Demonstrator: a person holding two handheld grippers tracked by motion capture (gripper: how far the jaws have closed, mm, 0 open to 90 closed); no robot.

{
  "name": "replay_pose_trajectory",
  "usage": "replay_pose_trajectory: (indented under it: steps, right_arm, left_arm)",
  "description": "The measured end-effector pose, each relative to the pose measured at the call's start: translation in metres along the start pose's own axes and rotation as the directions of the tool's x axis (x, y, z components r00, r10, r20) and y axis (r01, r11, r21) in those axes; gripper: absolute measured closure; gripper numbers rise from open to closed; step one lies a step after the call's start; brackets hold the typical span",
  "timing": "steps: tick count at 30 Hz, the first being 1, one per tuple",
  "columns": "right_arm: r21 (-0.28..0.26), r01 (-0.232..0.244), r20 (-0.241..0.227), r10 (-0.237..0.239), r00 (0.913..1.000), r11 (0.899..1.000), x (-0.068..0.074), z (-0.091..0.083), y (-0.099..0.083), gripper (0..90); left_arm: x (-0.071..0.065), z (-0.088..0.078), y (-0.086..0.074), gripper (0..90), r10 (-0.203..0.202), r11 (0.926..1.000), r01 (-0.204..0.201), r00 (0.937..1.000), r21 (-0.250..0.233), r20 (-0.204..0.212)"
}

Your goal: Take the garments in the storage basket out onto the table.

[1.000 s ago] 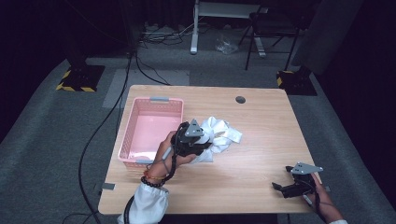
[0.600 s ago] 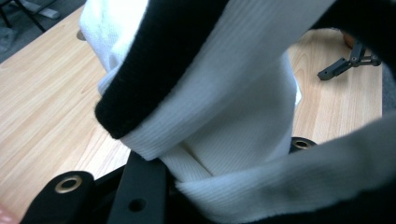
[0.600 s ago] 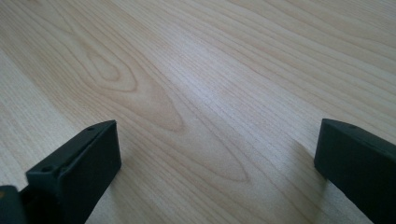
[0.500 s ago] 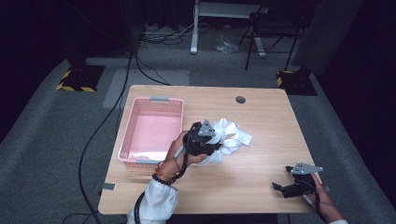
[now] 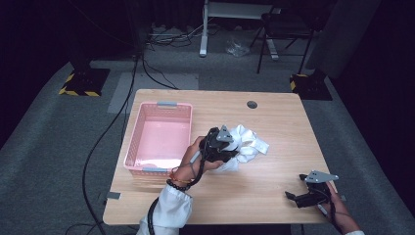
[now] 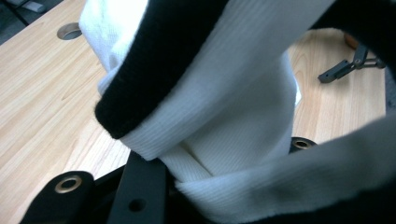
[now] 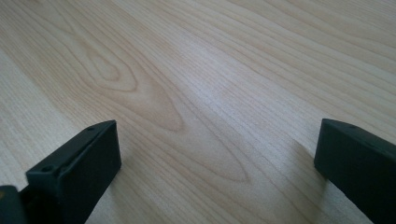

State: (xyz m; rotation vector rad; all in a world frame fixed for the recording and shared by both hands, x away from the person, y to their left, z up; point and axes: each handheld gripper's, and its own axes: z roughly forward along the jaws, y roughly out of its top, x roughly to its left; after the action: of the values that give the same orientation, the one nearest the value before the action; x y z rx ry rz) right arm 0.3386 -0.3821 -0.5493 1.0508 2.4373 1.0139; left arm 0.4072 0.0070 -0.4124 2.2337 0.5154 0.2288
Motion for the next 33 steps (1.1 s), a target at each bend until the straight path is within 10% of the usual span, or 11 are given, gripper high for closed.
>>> replay_pose_trajectory:
  steps: [33]
  right_arm:
    - [0.0,0.003,-0.002,-0.003,1.0,1.0,0.0,0.0,0.0,0.6]
  left_arm:
    - [-0.003,0.052,-0.01,64.0,-0.036,0.9961,0.034,0.9991,0.082,0.023]
